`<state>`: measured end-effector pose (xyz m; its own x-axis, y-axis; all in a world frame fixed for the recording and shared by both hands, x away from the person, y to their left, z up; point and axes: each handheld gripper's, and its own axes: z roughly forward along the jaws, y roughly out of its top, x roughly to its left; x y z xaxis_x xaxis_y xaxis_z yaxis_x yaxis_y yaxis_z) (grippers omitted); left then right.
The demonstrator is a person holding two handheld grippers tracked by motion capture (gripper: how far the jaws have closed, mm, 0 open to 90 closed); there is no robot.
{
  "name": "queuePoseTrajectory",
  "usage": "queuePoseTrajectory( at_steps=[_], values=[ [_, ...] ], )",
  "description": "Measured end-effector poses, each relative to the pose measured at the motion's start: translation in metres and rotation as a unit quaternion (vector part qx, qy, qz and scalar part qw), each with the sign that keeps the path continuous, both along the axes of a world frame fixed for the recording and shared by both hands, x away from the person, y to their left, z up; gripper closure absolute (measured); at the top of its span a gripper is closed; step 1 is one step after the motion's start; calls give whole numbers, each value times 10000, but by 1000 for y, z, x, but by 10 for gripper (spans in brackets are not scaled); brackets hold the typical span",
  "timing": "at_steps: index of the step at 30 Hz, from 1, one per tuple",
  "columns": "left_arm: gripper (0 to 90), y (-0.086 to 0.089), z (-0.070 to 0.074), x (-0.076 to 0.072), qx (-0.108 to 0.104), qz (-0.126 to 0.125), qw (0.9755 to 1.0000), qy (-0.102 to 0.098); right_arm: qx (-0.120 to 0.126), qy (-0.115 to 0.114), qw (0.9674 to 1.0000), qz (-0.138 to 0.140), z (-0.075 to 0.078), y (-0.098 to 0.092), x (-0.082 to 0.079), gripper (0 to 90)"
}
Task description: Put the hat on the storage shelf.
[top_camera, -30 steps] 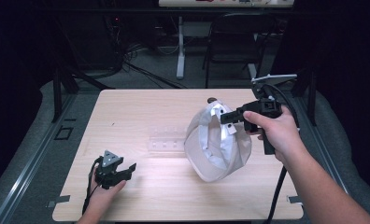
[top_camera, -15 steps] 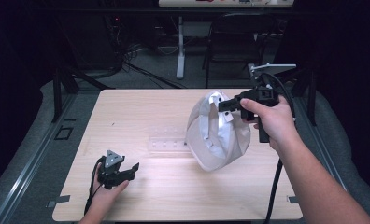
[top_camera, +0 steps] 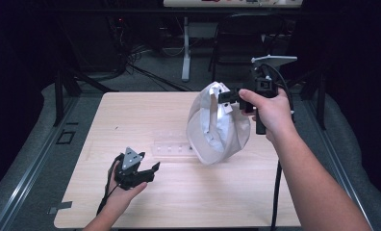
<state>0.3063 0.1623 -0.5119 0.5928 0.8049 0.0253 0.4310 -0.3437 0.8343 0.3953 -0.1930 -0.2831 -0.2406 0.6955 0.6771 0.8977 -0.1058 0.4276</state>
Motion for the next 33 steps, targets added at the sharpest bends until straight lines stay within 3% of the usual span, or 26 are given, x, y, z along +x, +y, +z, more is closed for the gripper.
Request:
queuePoseTrajectory(
  at_steps=[5, 13, 24, 33],
  values=[
    [334, -27, 12, 5, -17, -222, 9997, -124, -5, 26, 10000, -56, 2, 4, 6, 818],
    [346, -67, 23, 9, 137, -533, 9984, -150, -9, 8, 9999, -154, 1, 8, 14, 818],
    [342, -119, 30, 4, 287, -993, 9941, -325, -6, -17, 9996, -271, 5, 17, 21, 818],
    [357, -143, 27, 10, 491, -871, 9946, -282, -18, -30, 9996, -272, 4, 25, 24, 818]
  ],
)
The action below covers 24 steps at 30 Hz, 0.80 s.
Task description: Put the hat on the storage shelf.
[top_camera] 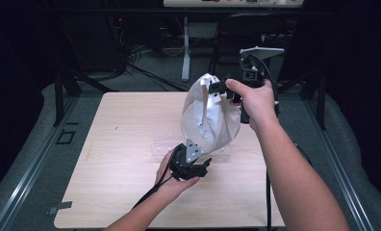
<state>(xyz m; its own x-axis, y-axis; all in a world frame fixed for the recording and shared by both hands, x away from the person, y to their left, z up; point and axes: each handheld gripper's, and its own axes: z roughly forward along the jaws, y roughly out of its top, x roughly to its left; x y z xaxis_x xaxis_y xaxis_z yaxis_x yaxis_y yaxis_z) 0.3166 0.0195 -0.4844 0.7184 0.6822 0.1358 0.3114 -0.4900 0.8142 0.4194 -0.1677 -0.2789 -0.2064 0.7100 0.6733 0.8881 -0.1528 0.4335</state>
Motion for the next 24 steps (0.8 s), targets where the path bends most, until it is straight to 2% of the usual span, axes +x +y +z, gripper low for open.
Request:
queuePoseTrajectory(
  at_steps=[3, 8, 12, 15, 20, 24],
  values=[
    [411, -1, -1, 2, 135, 134, 9998, -6, -17, -6, 10000, 28, 0, 2, 0, 818],
    [585, 3, -1, 4, 265, 197, 9995, -23, -27, -15, 10000, 61, 1, 5, -2, 818],
    [685, 9, 0, 5, 228, 228, 9995, 11, -32, -46, 10000, 37, 2, 5, -3, 818],
    [711, 14, 0, 7, 180, 199, 9996, 23, -54, -35, 10000, 42, 3, 6, -3, 818],
    [751, 20, 3, 8, 208, 84, 9997, -86, -54, -74, 10000, 21, 5, 8, -3, 817],
    [773, 26, 4, 10, 96, 27, 9999, -10, -92, -72, 9999, 42, 8, 13, -3, 816]
  ],
)
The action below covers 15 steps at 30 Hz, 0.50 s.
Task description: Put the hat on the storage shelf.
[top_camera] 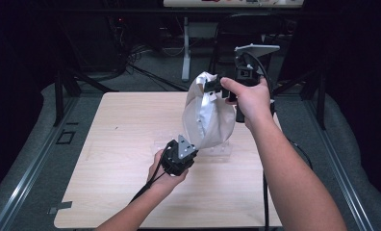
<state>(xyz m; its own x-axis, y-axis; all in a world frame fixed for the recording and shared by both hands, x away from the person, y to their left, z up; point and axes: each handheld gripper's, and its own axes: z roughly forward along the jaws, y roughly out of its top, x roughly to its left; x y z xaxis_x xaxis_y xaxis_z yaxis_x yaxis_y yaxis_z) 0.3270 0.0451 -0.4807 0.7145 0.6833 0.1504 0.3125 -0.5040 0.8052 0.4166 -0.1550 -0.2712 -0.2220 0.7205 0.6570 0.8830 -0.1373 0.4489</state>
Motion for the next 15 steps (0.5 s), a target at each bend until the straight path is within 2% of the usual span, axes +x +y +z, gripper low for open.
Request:
queuePoseTrajectory(
  at_steps=[3, 6, 9, 15],
  values=[
    [788, 6, 0, 5, -49, 45, 9999, 89, -59, 2, 10000, 6, 1, 3, 0, 816],
    [831, 11, 0, 8, -90, 93, 9999, 79, -51, 6, 10000, 13, 1, 5, 1, 817],
    [839, 17, 0, 13, -193, 67, 9996, 169, -82, 17, 10000, 31, -1, 8, 2, 817],
    [850, 23, -2, 17, -311, 14, 9993, 196, -69, 16, 9999, 74, -2, 13, 3, 818]
  ],
)
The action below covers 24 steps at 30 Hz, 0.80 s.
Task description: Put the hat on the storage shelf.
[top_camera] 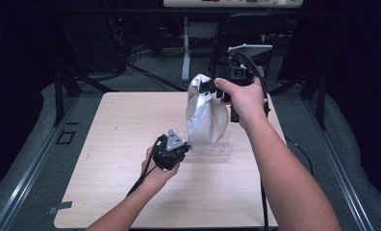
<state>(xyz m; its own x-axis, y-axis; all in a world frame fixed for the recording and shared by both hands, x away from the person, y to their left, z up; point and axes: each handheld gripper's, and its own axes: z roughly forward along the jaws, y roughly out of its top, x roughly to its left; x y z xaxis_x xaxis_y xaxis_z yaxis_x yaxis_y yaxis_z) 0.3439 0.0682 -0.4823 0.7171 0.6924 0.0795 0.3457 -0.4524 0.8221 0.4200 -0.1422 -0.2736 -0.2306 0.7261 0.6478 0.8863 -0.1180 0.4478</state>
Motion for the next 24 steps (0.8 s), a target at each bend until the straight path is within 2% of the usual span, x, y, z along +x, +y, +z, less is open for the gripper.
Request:
queuePoseTrajectory(
  at_steps=[4, 9, 16, 24],
  values=[
    [852, 2, -3, 1, -58, -117, 9999, 73, -22, 15, 10000, 28, -2, 2, 1, 818],
    [853, 4, -10, 3, -53, -153, 9998, 118, -19, 85, 10000, 15, -10, 4, 3, 818],
    [852, 8, -20, 6, -179, -150, 9994, 243, -86, 158, 9998, 31, -19, 7, 6, 818],
    [852, 14, -21, 11, -238, -182, 9990, 320, -49, 205, 9998, 51, -24, 10, 8, 817]
  ],
)
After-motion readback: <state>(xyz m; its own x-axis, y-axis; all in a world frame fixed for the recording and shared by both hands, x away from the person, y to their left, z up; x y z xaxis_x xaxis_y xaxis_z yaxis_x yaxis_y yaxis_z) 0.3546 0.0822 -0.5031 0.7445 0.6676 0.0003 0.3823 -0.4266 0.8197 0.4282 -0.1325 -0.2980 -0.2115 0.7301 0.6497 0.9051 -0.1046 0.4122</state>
